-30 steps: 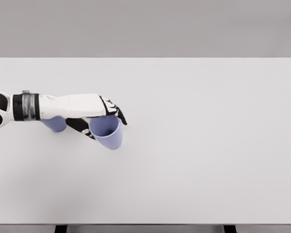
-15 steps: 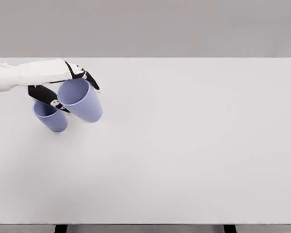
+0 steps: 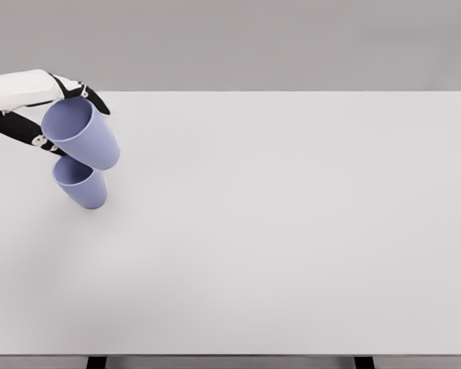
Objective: Place the right cup on the left cup with left arm
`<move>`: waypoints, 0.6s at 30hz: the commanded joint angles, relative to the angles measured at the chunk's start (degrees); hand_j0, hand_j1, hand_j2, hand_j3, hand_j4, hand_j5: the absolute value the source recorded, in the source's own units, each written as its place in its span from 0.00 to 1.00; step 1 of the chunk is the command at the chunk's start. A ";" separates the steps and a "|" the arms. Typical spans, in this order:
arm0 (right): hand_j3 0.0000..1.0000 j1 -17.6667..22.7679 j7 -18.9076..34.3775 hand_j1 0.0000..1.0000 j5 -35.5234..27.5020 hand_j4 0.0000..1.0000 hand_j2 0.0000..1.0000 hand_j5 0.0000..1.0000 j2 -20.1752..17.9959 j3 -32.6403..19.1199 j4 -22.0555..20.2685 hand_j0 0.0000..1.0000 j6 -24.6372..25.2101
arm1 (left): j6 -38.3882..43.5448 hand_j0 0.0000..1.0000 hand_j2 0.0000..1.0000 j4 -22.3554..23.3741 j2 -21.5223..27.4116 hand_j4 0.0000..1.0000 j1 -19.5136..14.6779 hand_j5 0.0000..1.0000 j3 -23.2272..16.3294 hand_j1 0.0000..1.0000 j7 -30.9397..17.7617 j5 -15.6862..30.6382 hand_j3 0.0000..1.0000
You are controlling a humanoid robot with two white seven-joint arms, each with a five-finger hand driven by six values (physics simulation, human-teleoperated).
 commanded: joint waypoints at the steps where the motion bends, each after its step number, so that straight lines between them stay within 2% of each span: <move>1: 1.00 0.00 0.01 1.00 0.01 1.00 1.00 1.00 0.00 0.00 0.00 1.00 0.00 | 0.15 0.58 0.58 1.53 0.57 0.58 -0.17 0.58 -0.13 0.58 -1.37 0.34 0.58; 7: 1.00 0.00 0.01 1.00 0.01 1.00 1.00 1.00 0.00 0.00 0.00 1.00 0.00 | 0.15 0.58 0.58 7.33 0.40 0.58 -0.96 0.58 -0.48 0.58 -2.86 -0.01 0.58; 9: 1.00 0.00 0.09 1.00 0.01 1.00 1.00 1.00 0.00 0.00 0.00 1.00 0.00 | 0.15 0.58 0.58 9.53 -0.04 0.58 -1.05 0.58 -0.48 0.58 -5.06 -0.19 0.58; 13: 1.00 0.00 0.01 1.00 0.01 1.00 1.00 1.00 0.00 0.00 0.00 1.00 0.00 | 0.15 0.58 0.58 13.83 -2.85 0.58 -1.05 0.58 -0.57 0.58 -5.34 -0.36 0.58; 18: 1.00 0.00 0.01 1.00 0.01 1.00 1.00 1.00 0.00 0.00 0.00 1.00 0.00 | 0.15 0.58 0.58 15.59 -4.00 0.58 -1.05 0.58 -0.66 0.58 -5.34 -0.98 0.58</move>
